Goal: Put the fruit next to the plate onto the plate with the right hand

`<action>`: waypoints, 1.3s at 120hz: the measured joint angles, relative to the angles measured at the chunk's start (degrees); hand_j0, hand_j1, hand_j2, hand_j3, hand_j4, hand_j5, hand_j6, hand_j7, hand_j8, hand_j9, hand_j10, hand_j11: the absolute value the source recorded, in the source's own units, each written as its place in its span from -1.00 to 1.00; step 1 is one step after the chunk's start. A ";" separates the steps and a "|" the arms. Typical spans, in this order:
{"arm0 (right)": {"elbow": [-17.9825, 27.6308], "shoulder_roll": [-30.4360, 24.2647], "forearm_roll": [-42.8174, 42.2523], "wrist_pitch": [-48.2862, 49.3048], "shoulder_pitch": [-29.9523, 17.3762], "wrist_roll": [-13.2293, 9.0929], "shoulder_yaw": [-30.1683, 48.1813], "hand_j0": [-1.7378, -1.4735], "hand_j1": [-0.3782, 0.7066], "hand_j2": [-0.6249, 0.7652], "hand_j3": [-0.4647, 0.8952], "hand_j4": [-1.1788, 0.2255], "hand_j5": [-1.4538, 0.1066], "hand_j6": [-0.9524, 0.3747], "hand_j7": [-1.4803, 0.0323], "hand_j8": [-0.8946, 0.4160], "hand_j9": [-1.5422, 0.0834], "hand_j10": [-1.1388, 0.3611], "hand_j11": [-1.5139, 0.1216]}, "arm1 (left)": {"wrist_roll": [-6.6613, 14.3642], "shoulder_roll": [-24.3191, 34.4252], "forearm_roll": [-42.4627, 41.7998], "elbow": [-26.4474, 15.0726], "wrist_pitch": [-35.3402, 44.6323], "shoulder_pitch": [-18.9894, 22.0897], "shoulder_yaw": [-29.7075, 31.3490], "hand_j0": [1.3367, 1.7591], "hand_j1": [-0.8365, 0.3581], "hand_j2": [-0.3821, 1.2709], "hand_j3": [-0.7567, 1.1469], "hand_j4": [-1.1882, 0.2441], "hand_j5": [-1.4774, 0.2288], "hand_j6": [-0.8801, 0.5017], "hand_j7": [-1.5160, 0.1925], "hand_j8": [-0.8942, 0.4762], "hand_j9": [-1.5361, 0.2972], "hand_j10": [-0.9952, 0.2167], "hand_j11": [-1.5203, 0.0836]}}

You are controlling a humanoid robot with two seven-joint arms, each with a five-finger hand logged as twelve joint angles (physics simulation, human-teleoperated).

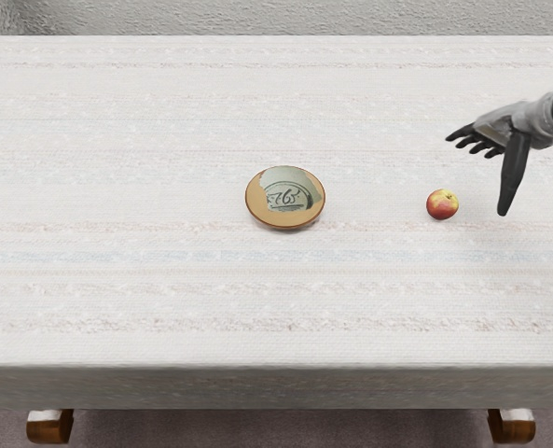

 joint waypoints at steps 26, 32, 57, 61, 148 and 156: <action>0.64 2.81 0.14 0.01 2.26 -3.46 0.43 -0.40 -0.95 -0.10 -0.32 0.67 0.86 0.43 0.96 0.36 0.90 0.52 0.85 | 0.01 0.00 0.00 0.00 0.00 0.00 0.00 0.52 0.98 -0.54 -0.21 0.66 0.73 0.27 0.77 0.30 0.68 0.64 0.90; 0.96 3.30 0.21 0.01 3.04 -4.15 0.56 -0.40 -0.95 -0.10 -0.32 0.67 0.86 0.43 0.96 0.36 0.90 0.52 0.85 | 0.01 0.00 0.00 0.00 0.00 0.00 0.00 0.52 0.98 -0.54 -0.21 0.66 0.73 0.27 0.77 0.30 0.68 0.64 0.90; 10.64 1.84 -2.25 -0.08 3.66 -5.13 3.61 -0.40 -0.95 -0.10 -0.32 0.67 0.86 0.43 0.96 0.36 0.90 0.52 0.85 | 0.00 0.00 0.00 0.00 0.01 0.00 0.00 0.52 0.98 -0.54 -0.21 0.66 0.73 0.27 0.77 0.30 0.68 0.64 0.90; 12.94 1.52 -3.28 -0.91 3.11 -5.17 3.69 -0.40 -0.95 -0.10 -0.32 0.67 0.86 0.43 0.96 0.36 0.90 0.52 0.85 | 0.00 0.00 0.00 0.00 0.00 0.00 0.00 0.52 0.98 -0.54 -0.21 0.66 0.73 0.27 0.77 0.30 0.68 0.64 0.90; 18.83 5.61 -27.07 -33.69 -13.74 -5.28 2.83 -0.40 -0.76 -0.12 -0.32 0.55 0.72 0.30 0.81 0.23 0.76 0.40 0.72 | 0.00 0.00 0.00 0.00 0.00 0.00 0.00 0.52 0.98 -0.54 -0.21 0.66 0.73 0.27 0.77 0.30 0.68 0.64 0.90; 18.83 6.04 -28.22 -35.29 -14.82 -5.28 2.81 -0.40 -0.74 -0.13 -0.32 0.54 0.71 0.28 0.80 0.21 0.75 0.39 0.70 | -0.01 0.00 0.00 0.00 0.01 0.00 0.00 0.52 0.98 -0.54 -0.21 0.66 0.73 0.27 0.77 0.30 0.68 0.64 0.90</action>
